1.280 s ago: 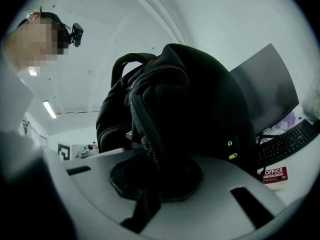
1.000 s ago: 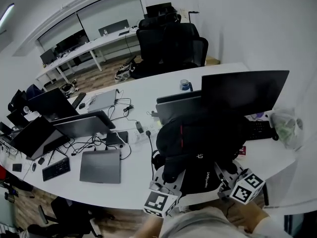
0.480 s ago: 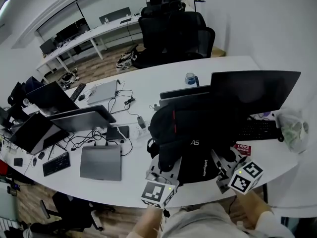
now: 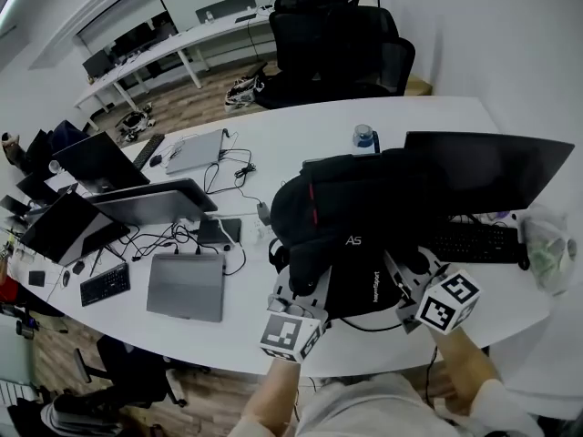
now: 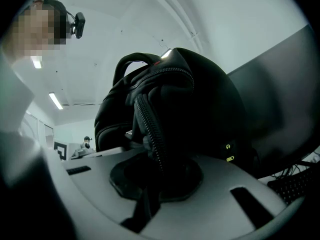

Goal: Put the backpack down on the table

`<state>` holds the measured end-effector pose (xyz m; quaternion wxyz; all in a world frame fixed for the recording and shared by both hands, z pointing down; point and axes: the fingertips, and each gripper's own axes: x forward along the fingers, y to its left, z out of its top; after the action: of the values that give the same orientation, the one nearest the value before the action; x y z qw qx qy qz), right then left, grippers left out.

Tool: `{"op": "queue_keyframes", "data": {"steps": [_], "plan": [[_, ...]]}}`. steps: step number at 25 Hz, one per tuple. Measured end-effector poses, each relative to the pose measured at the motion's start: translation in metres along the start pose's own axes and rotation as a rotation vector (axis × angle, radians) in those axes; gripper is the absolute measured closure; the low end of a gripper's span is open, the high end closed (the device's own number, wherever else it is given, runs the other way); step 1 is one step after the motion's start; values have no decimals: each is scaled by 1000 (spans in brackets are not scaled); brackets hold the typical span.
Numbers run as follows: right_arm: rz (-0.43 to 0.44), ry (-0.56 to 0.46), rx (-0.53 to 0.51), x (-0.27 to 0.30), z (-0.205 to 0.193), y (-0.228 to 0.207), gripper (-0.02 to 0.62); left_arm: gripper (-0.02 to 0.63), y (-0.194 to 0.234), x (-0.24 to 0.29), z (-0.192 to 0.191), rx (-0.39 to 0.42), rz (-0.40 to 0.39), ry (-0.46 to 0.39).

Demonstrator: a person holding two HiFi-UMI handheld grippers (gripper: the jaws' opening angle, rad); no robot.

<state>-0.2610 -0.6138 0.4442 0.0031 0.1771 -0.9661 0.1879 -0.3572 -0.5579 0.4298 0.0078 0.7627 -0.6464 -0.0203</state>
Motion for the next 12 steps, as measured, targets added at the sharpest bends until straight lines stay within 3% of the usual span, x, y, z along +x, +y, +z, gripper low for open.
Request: {"op": "queue_keyframes", "data": {"steps": [12], "plan": [[-24,-15,67,42,-14,-39,569,580,37,38,-33,-15,1,-6]]}}
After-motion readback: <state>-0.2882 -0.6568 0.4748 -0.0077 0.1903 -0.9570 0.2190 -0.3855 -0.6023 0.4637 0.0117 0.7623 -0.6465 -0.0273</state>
